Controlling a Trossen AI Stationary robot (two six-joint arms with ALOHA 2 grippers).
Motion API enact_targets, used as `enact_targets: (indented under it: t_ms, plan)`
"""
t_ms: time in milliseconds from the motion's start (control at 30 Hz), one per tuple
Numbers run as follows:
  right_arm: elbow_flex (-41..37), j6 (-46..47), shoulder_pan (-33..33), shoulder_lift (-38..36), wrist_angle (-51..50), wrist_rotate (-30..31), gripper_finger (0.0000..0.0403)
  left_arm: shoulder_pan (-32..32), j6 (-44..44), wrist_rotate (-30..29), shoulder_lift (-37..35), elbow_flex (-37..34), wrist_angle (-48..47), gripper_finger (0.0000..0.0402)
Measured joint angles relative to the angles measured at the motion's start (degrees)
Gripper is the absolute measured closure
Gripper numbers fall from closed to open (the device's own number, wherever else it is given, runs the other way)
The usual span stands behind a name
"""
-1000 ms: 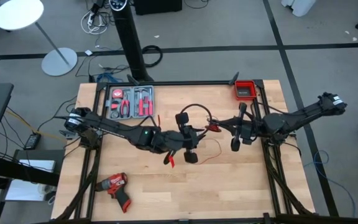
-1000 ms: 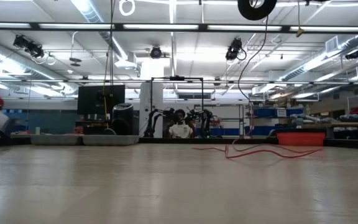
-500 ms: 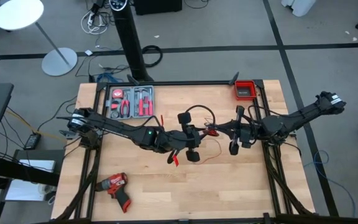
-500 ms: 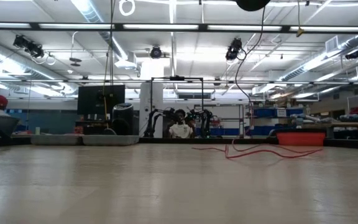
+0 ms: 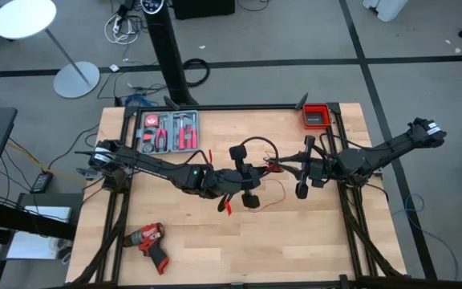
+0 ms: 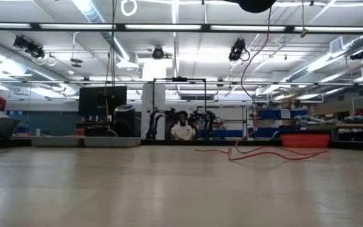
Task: Coil cords
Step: Coil the red wire on the black spool
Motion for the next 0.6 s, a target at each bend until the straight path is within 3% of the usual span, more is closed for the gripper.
enact_targets:
  t_ms: [233, 600]
  plan:
    - [-0.1, -0.83, 2.11, -1.51, -1.04, 3.92, 0.0303, 0.0, -0.7, -1.89, 0.0, 0.0, -0.52, 0.04]
    - [-0.17, 0.59, 9.31, -7.53, -8.34, 9.94, 0.0301, 0.08, -1.73, -5.23, -0.24, 0.13, -6.56, 0.0401]
